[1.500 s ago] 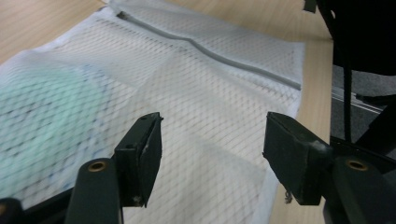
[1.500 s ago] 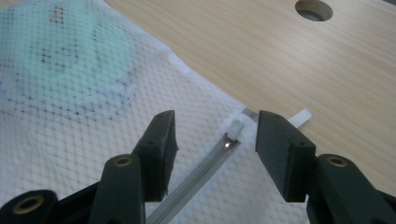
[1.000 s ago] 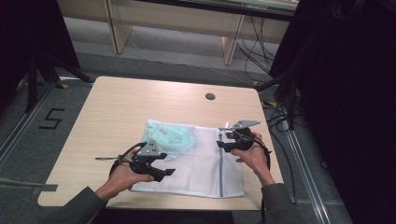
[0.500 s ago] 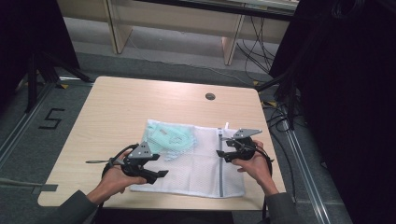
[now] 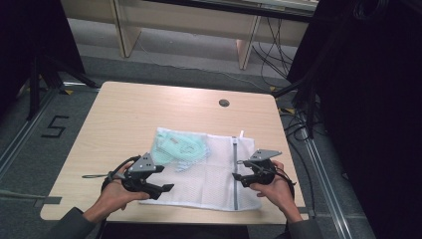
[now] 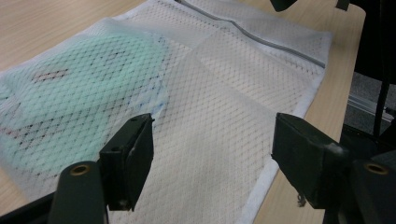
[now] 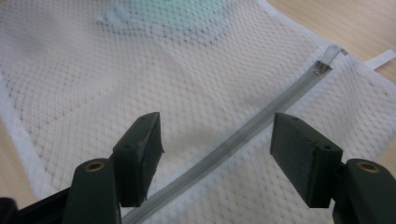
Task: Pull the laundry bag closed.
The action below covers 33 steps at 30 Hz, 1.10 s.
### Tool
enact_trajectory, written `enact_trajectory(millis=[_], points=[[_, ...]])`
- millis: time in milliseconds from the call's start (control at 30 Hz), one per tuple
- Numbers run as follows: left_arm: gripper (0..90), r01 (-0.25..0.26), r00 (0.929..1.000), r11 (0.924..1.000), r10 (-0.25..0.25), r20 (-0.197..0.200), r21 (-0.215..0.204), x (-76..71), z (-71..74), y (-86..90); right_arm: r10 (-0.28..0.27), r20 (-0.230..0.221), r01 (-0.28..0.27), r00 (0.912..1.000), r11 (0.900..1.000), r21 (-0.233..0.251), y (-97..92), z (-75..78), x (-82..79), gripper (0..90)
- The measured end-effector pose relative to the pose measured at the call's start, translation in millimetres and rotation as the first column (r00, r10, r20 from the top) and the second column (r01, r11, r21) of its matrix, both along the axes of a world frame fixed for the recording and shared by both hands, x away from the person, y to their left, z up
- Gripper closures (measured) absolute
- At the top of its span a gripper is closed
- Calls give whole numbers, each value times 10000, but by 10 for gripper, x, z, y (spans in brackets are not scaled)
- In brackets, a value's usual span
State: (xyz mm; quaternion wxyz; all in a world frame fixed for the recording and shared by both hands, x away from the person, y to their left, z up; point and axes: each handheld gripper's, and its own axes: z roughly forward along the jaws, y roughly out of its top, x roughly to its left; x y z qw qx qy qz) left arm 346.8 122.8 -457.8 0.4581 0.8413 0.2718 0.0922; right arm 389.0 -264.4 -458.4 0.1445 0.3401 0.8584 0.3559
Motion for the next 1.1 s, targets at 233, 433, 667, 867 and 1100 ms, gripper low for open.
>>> enact_trajectory(millis=[233, 433, 667, 867, 1100], points=[[253, -208, 9998, 9997, 208, -24, 137, -68, -1, 23, -87, -284, 84, 9996, 9999, -98, -105, -8, -174, 330], [249, -127, 9998, 9996, 124, 138, 238, -81, -3, 68, -104, -218, 103, 9997, 9999, -59, -202, -37, -305, 325], [246, -440, 9990, 9988, 441, -32, 200, -167, -13, 88, -402, -506, 406, 9979, 9991, 73, -260, -72, -445, 317], [246, -293, 9995, 9994, 296, -145, 206, -237, -4, 101, -411, -494, 412, 9979, 9991, 17, -306, -98, -533, 312], [246, -377, 9993, 9989, 377, 9, 262, -221, -27, 106, -383, -493, 374, 9981, 9991, -192, -337, -96, -526, 311]])
